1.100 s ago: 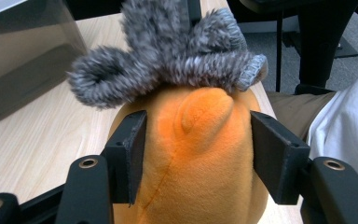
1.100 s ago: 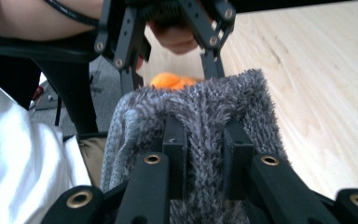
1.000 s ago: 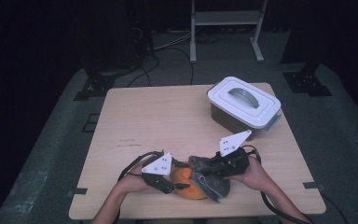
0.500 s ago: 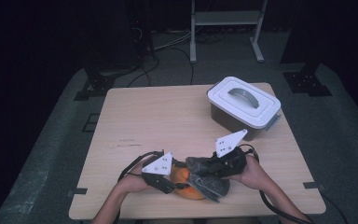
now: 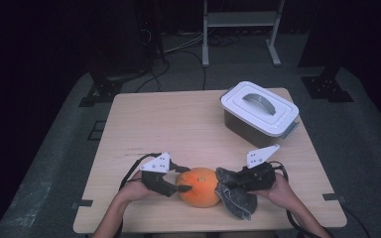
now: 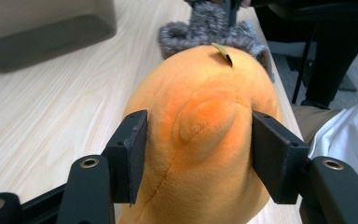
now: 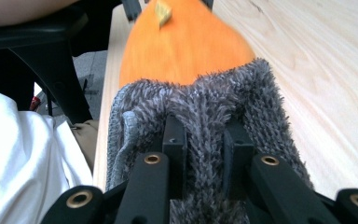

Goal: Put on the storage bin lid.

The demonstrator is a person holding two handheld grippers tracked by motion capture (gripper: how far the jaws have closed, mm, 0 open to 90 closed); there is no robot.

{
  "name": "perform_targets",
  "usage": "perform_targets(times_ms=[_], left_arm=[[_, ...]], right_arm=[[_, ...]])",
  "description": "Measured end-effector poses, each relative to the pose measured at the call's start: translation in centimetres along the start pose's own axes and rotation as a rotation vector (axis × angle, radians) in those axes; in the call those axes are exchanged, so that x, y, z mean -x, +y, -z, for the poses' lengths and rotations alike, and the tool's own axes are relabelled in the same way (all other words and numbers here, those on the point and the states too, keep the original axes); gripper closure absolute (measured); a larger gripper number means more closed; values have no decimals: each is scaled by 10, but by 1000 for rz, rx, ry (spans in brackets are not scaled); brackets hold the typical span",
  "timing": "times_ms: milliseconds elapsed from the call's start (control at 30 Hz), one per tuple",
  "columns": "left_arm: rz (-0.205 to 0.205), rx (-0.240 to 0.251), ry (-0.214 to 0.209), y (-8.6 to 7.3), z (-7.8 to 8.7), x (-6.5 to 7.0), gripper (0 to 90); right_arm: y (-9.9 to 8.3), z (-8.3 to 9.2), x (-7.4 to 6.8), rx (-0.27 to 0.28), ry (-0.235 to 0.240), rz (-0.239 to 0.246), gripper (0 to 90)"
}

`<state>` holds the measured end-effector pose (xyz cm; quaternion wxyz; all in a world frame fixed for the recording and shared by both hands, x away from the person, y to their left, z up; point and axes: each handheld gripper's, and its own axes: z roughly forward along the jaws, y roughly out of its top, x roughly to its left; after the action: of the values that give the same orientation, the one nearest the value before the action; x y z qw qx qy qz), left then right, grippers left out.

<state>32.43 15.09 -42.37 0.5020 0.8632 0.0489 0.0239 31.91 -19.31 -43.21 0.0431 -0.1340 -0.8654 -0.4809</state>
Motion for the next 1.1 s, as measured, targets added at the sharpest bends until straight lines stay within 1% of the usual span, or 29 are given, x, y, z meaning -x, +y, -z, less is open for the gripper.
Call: perform_targets(times_ms=[67, 133, 167, 233, 267, 333, 400, 500, 600, 667, 700, 767, 867, 900, 933, 1000, 1100], left_arm=[[34, 10, 3, -3, 2, -3, 407], [55, 14, 3, -5, 3, -6, 406], [64, 14, 7, -6, 4, -7, 407], [78, 18, 8, -6, 4, -8, 407], [83, 20, 9, -7, 3, -8, 407], [90, 19, 12, -7, 4, -9, 404], [104, 18, 18, -7, 4, -10, 401], [120, 22, 18, -8, 5, -12, 403], [128, 25, 18, -8, 5, -12, 404], [135, 29, 16, -8, 5, -13, 406], [136, 32, 15, -8, 5, -13, 407], [137, 37, 13, -8, 5, -13, 409], [135, 43, 9, -6, 3, -13, 413], [135, 44, 11, -6, 2, -13, 414], [133, 43, 13, -5, 2, -12, 414], [130, 41, 14, -5, 2, -12, 420], [138, 42, 20, -6, 4, -13, 430]], right_arm=[[-2, -1, 1, -18, -5, -3, 744], [-2, 0, 3, -25, -18, -8, 744], [0, 2, 3, -17, -28, -2, 744], [7, 5, 1, 16, -42, 10, 744], [10, 6, 0, 39, -40, 19, 744], [14, 5, -3, 53, -39, 32, 744], [15, 1, -3, 28, -44, 42, 743], [5, -5, 0, -7, -52, 28, 743], [-5, -4, 3, -43, -67, 4, 743], [-7, -2, 4, -70, -80, 0, 743], [-7, -1, 4, -71, -83, 1, 743], [-5, 3, 3, -47, -88, 7, 743], [6, 7, 0, 3, -90, 30, 743], [11, 6, -2, 24, -89, 43, 743], [15, 5, -4, 33, -85, 51, 743], [20, 1, -6, 38, -77, 71, 743], [16, -4, -4, 24, -76, 65, 743]])
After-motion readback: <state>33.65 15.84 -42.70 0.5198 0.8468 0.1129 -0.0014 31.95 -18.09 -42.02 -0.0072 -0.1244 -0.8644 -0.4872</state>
